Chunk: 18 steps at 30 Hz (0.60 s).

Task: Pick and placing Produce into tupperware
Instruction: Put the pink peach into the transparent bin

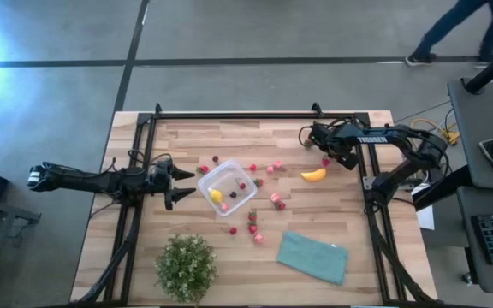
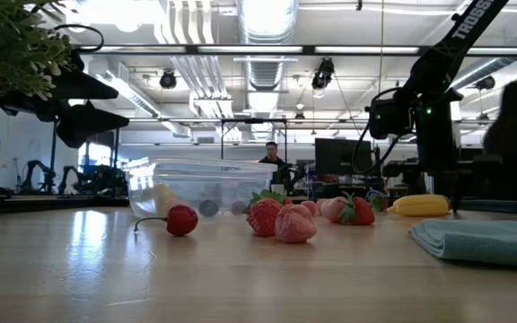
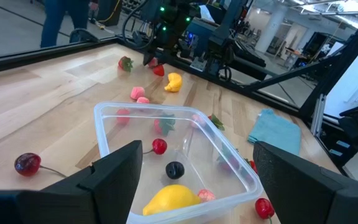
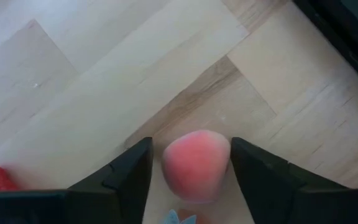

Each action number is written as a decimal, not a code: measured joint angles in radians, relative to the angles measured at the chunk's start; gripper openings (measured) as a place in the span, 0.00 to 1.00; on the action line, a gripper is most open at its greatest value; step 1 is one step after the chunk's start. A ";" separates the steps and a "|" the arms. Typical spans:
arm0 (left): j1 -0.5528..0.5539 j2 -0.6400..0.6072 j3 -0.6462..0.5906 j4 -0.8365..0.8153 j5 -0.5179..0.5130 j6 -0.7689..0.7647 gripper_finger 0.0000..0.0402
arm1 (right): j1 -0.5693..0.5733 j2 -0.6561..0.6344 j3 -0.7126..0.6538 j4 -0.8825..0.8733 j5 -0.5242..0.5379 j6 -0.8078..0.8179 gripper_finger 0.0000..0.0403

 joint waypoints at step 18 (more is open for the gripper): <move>0.000 0.001 0.000 0.000 0.000 0.000 0.73 | 0.056 -0.099 0.025 0.009 -0.039 -0.117 0.34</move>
